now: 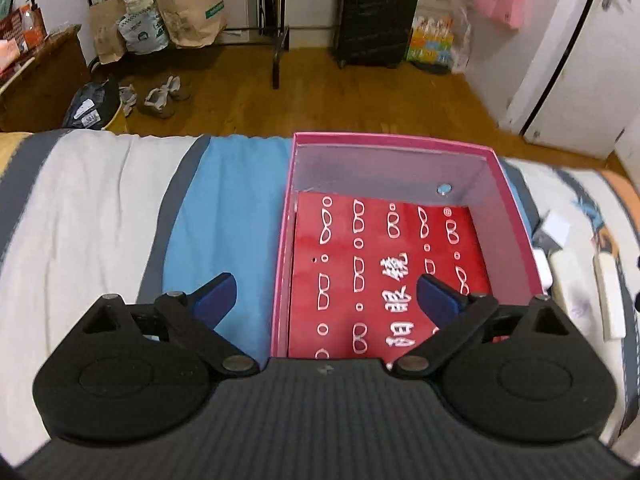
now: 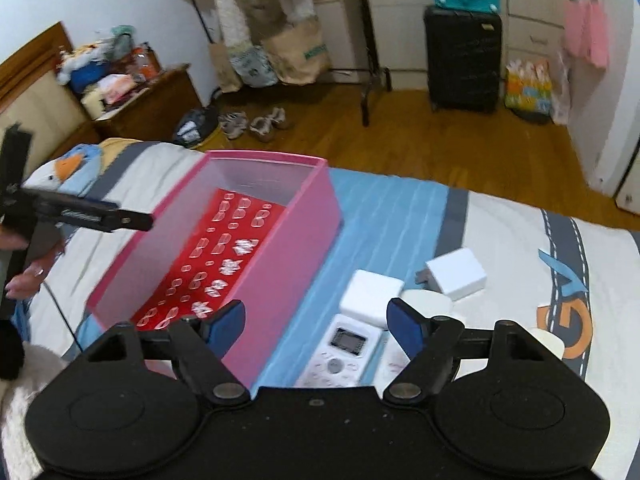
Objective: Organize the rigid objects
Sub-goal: 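Move the left tool over the pink box while the right tool approaches the remotes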
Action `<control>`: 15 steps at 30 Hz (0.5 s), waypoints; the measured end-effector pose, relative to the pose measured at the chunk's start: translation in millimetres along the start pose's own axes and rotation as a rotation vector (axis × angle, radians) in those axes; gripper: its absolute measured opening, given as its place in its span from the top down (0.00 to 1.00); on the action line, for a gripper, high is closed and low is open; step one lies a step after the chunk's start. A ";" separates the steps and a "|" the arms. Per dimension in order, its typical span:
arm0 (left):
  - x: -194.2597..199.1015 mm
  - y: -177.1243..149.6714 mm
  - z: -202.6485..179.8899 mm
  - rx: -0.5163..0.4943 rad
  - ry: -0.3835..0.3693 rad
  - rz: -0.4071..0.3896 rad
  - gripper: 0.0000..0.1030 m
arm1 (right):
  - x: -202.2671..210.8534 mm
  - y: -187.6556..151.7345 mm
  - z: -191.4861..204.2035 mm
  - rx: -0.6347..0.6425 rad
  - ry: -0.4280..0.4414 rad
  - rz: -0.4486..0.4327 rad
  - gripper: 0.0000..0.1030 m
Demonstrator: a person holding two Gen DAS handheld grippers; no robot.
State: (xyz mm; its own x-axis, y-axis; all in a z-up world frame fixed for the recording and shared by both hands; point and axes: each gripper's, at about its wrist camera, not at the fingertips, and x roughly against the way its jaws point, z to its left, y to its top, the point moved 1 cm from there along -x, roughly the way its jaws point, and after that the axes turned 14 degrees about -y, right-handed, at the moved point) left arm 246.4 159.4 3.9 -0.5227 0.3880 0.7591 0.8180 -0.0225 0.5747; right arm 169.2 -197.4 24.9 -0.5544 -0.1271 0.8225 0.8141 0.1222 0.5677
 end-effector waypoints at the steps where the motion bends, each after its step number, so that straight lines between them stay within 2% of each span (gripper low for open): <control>1: -1.2 -1.8 3.8 0.004 0.006 -0.005 0.08 | -4.3 1.8 -3.1 -0.002 0.000 0.008 0.25; 3: -6.5 -4.4 13.9 0.015 0.027 0.000 0.15 | -11.6 1.1 -8.5 -0.007 0.001 0.016 0.28; 5: -13.7 -7.9 21.5 0.025 0.034 0.015 0.17 | -21.5 -0.6 -16.0 -0.033 0.006 0.021 0.29; 7: -23.4 -11.6 29.4 0.042 0.036 0.035 0.29 | -32.6 -4.6 -24.6 -0.078 0.011 0.040 0.29; 8: -28.2 -14.4 33.1 0.052 0.034 0.050 0.40 | -38.5 -7.4 -28.6 -0.090 0.009 0.050 0.29; 11: -42.1 -20.2 45.8 0.121 0.002 0.091 0.49 | -53.8 -13.9 -37.2 -0.071 -0.004 0.089 0.32; 13: -49.0 -22.1 53.8 0.160 -0.001 0.095 0.68 | -61.9 -15.2 -42.5 -0.090 0.013 0.128 0.35; 14: -51.4 -22.7 56.1 0.169 0.009 0.096 0.83 | -64.9 -15.9 -44.5 -0.108 0.032 0.142 0.37; 15: -52.9 -23.7 57.0 0.179 0.013 0.092 0.86 | -66.9 -15.7 -45.5 -0.121 0.050 0.149 0.38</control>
State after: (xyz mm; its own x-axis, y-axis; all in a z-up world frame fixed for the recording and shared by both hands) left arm 268.3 191.9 -67.3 -0.4458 0.3797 0.8106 0.8916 0.1076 0.4399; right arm 201.3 -235.6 -40.6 -0.4194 -0.1653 0.8926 0.9031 0.0243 0.4288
